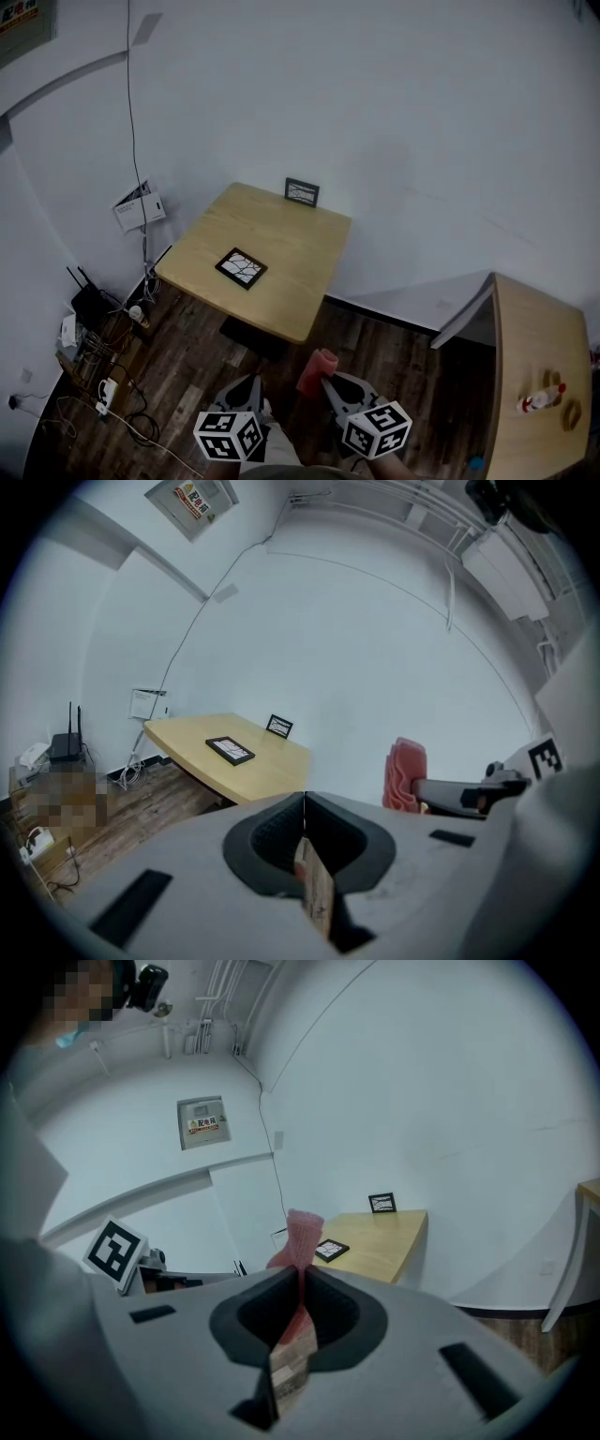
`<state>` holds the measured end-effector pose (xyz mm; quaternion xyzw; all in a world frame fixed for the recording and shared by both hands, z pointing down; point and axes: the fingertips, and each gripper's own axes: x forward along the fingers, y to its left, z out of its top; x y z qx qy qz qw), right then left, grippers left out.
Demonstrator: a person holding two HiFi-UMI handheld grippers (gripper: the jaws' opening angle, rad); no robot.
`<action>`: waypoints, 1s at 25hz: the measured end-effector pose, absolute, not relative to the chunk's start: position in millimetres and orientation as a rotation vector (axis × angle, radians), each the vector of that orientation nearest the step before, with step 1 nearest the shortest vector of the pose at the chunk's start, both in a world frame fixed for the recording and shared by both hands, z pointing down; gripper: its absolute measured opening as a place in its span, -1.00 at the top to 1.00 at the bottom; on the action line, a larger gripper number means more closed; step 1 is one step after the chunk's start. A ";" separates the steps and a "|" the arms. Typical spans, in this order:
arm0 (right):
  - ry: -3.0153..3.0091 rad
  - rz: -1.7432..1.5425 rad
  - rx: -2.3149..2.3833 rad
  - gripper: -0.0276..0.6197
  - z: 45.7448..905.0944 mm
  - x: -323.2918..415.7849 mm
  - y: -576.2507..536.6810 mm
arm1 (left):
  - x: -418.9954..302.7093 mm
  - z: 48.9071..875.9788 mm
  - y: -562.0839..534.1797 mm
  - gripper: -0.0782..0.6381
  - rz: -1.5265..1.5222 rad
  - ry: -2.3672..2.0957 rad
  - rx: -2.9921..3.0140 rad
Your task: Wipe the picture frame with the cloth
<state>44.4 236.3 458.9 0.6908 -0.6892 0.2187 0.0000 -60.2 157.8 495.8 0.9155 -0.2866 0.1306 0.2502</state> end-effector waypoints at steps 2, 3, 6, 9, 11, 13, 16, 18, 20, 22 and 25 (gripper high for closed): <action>-2.169 0.687 2.158 0.86 459.7 52.4 214.3 | -51.6 498.8 138.7 0.77 0.361 -0.783 2.486; -2.171 0.686 2.151 0.86 459.7 55.7 202.8 | -48.1 500.3 128.6 0.77 0.364 -0.785 2.481; -2.175 0.691 2.135 0.86 457.7 64.5 168.9 | -39.7 504.1 98.0 0.77 0.378 -0.794 2.460; -2.183 0.696 2.114 0.86 453.8 72.2 135.1 | -31.5 505.4 68.0 0.77 0.397 -0.798 2.448; -2.190 0.700 2.098 0.86 451.2 76.0 112.6 | -26.8 505.1 48.6 0.77 0.407 -0.801 2.439; -2.196 0.705 2.087 0.86 449.3 78.8 90.1 | -22.4 505.0 29.7 0.77 0.414 -0.803 2.428; -2.201 0.710 2.075 0.86 449.3 82.3 58.6 | -16.5 507.1 4.4 0.77 0.425 -0.800 2.419; -2.204 0.714 2.070 0.86 450.2 85.3 38.1 | -13.0 509.9 -11.6 0.77 0.433 -0.795 2.416; -2.206 0.719 2.069 0.86 451.6 88.9 18.4 | -9.7 513.4 -28.2 0.77 0.446 -0.793 2.412; -2.206 0.722 2.067 0.86 454.0 91.5 0.1 | -7.4 517.3 -45.0 0.77 0.458 -0.790 2.410; -2.203 0.725 2.058 0.86 458.4 93.4 -23.6 | -4.9 523.0 -67.1 0.77 0.468 -0.783 2.405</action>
